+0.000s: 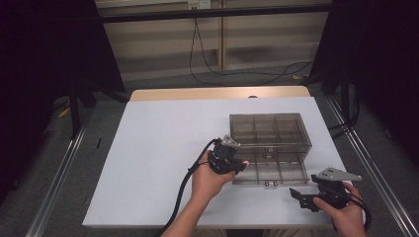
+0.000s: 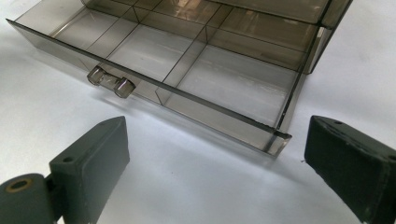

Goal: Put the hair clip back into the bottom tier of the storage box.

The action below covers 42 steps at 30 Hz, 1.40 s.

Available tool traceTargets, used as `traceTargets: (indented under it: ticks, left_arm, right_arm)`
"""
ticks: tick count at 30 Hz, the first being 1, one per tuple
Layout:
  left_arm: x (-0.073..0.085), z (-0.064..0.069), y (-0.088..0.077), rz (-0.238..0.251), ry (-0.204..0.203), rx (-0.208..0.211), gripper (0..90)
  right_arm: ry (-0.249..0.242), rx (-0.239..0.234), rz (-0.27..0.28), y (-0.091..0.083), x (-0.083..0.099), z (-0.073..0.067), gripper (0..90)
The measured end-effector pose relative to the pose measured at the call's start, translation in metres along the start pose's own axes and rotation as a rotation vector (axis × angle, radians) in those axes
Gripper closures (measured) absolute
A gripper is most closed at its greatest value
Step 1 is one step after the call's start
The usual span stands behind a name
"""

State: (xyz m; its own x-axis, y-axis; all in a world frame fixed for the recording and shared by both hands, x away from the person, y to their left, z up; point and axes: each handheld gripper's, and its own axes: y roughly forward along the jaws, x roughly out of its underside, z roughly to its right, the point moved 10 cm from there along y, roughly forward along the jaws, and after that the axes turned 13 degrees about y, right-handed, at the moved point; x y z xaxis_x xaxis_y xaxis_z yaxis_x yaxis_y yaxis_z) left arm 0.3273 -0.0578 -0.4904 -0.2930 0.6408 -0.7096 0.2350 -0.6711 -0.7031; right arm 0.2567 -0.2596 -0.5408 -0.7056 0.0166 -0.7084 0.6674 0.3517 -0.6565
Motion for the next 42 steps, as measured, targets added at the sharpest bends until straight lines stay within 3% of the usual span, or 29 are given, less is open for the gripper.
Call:
traceTargets:
  ticks: [42]
  left_arm:
    - [0.002,0.001,0.02,-0.003,-0.006,-0.007,76.2]
  right_arm:
    - [-0.001,-0.011,-0.005,0.001,0.001,-0.001,6.6]
